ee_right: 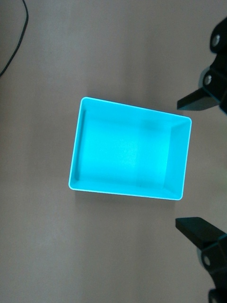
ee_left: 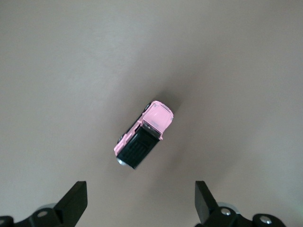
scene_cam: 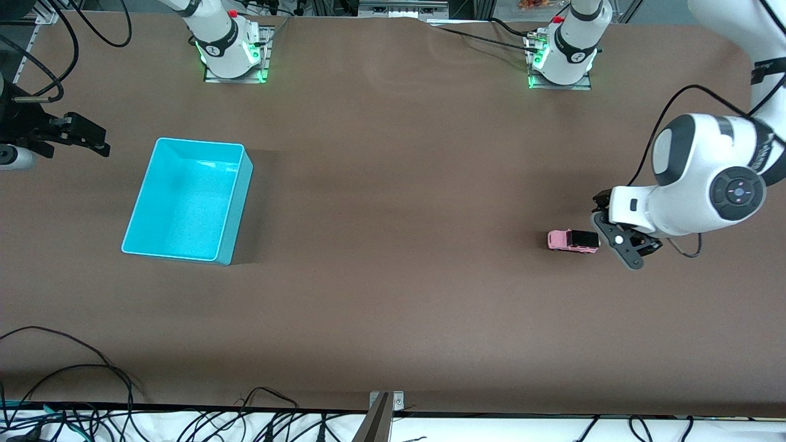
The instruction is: Wind and store pink jeep toy
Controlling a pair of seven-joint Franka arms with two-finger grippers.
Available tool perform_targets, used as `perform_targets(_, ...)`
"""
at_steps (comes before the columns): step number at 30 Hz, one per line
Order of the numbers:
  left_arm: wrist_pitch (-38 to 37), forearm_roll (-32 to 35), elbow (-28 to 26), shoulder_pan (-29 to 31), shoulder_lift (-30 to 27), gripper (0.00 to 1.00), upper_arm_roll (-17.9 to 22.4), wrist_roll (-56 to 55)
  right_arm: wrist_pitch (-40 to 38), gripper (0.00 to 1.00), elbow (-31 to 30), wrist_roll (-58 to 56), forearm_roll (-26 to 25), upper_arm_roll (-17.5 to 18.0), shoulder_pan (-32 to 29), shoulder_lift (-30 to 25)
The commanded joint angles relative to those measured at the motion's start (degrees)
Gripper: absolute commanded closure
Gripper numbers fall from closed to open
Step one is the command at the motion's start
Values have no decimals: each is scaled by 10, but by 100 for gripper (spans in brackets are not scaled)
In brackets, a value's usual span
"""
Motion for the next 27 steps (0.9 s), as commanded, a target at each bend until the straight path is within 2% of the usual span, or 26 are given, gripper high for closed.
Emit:
perform_targets(1,77,21,-71,1,-11,0,0,81,0,0,4,0,10,0,-2,-2)
perform_targets(12,255,21,-192,8,-6,0,1,202,0,0,4,0,10,0,-2,-2)
perform_targets(27,299,22,-189,20,43,0,2,325,0,0,4,0,10,0,-2,-2)
